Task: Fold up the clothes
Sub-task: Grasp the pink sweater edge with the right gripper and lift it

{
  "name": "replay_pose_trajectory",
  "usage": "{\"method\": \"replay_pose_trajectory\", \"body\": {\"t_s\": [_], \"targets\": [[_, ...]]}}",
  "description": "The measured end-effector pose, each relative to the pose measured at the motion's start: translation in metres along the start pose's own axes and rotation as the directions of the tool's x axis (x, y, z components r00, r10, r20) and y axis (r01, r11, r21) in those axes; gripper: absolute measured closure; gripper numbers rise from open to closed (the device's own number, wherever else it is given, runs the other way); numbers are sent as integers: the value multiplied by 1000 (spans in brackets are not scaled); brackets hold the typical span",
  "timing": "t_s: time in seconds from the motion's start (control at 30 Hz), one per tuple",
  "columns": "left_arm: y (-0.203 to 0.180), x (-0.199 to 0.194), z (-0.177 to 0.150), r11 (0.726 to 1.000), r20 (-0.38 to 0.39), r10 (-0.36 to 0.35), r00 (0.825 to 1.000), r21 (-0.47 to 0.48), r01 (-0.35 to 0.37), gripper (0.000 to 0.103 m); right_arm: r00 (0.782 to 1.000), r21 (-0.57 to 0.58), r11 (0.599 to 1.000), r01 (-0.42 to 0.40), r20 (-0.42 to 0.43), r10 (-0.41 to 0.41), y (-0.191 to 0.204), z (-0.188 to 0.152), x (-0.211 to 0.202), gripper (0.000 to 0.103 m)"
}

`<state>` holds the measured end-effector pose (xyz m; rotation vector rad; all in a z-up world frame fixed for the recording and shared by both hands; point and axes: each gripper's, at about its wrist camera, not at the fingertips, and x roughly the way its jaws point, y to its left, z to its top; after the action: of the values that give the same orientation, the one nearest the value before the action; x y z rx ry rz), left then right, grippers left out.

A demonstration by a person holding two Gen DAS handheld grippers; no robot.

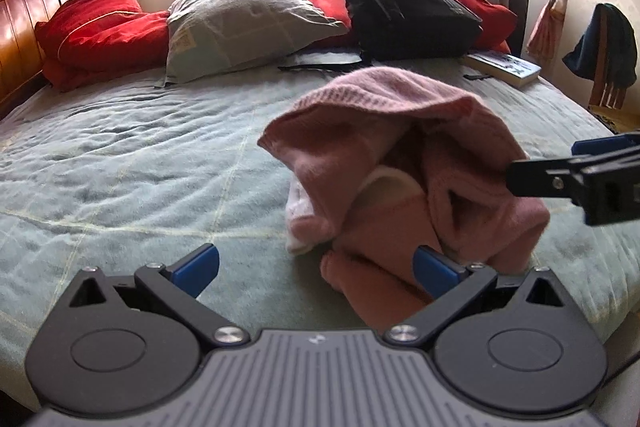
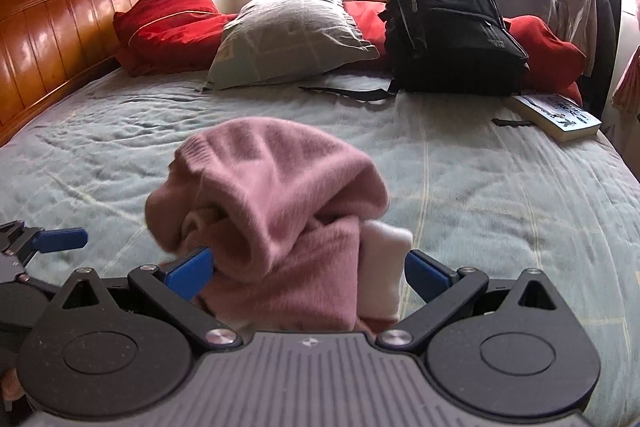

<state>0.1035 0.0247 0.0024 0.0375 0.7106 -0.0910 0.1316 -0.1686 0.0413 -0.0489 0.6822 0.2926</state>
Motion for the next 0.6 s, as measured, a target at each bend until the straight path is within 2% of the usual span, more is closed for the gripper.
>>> {"method": "replay_pose_trajectory", "body": {"t_s": [0.33,0.43,0.6], "targets": [[14,18,11,999,-9,23,1000,-44,-23,1,994,-46,993,106,-32,-108,-24,-1,26,0],[14,26,13,999,-10,2,1000,-55,-3,1,993,-72,991,110,-22,-112,-33,-7,33,0],[8,34,14,999,-24,-11,1000,-52,10,1,997,-145,987,70,-29,-75,-27,-21,54,0]]}}
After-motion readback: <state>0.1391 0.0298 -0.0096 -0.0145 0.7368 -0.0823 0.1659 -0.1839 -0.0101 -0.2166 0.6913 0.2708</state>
